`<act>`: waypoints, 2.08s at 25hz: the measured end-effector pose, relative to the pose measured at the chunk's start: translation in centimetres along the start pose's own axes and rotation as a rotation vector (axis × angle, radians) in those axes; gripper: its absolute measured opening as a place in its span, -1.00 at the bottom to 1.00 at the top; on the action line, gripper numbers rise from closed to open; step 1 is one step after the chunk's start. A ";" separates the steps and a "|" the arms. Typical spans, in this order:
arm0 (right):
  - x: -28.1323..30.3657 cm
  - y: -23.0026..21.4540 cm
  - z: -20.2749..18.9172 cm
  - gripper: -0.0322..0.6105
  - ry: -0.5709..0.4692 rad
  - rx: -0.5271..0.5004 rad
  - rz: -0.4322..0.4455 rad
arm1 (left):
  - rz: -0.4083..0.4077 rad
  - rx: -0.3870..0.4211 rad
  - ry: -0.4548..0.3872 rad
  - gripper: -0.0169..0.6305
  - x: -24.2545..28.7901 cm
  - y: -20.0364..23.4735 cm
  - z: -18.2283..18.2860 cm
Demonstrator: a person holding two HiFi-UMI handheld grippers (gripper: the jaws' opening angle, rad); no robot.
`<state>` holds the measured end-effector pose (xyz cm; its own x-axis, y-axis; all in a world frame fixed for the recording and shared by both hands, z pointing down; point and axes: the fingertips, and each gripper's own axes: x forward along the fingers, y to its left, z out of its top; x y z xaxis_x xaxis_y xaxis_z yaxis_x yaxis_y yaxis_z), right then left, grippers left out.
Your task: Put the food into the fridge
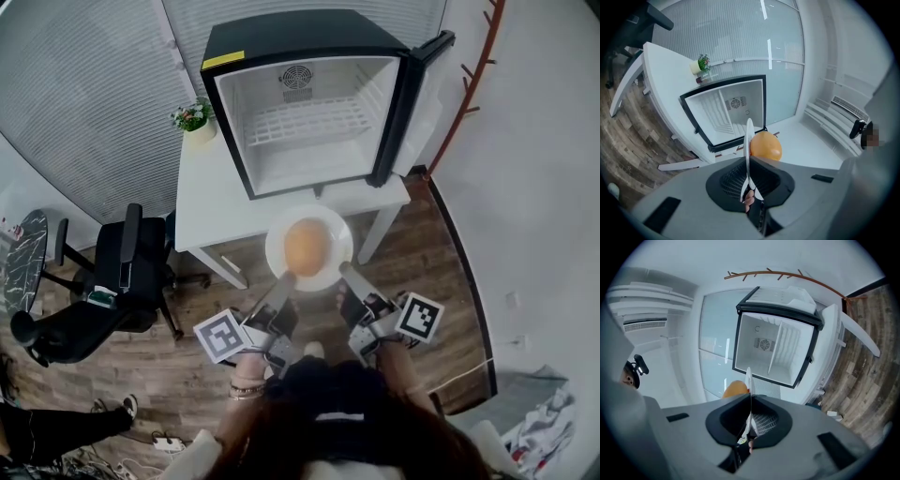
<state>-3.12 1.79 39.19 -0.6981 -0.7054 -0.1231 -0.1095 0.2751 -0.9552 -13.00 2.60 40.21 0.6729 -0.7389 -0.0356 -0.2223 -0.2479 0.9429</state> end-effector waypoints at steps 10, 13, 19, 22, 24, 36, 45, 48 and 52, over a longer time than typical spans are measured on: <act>1.3 -0.6 0.4 -0.88 -0.030 0.000 -0.019 | -0.006 -0.032 0.030 -0.90 0.9 0.9 1.3; 1.1 -0.7 0.7 -0.88 -0.039 -0.001 -0.031 | -0.010 -0.036 0.042 -0.90 1.2 1.0 1.1; 1.3 -0.9 1.6 -0.88 -0.049 -0.013 -0.032 | -0.024 -0.033 0.049 -0.90 2.2 0.9 1.5; 1.7 -1.0 2.1 -0.88 -0.050 -0.010 -0.022 | -0.021 -0.035 0.047 -0.90 2.8 1.0 1.7; 2.1 -1.4 2.8 -0.88 -0.050 -0.007 -0.019 | -0.018 -0.034 0.045 -0.90 3.5 1.2 2.0; 5.3 -4.0 6.9 -0.88 -0.033 0.034 -0.017 | 0.020 -0.035 0.031 -0.90 8.1 3.0 4.6; 8.2 -5.5 9.9 -0.88 -0.024 0.052 -0.010 | 0.040 -0.030 0.025 -0.90 11.5 4.2 7.1; 9.0 -5.9 10.9 -0.88 -0.026 0.055 -0.013 | 0.047 -0.027 0.030 -0.90 12.5 4.5 7.8; 10.1 -6.5 12.0 -0.88 -0.024 0.061 -0.015 | 0.047 -0.032 0.027 -0.90 13.9 4.8 8.7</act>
<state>-0.93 -14.93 40.91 -0.6792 -0.7250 -0.1142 -0.0765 0.2247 -0.9714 -10.88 -14.28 41.38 0.6810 -0.7321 0.0175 -0.2317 -0.1927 0.9535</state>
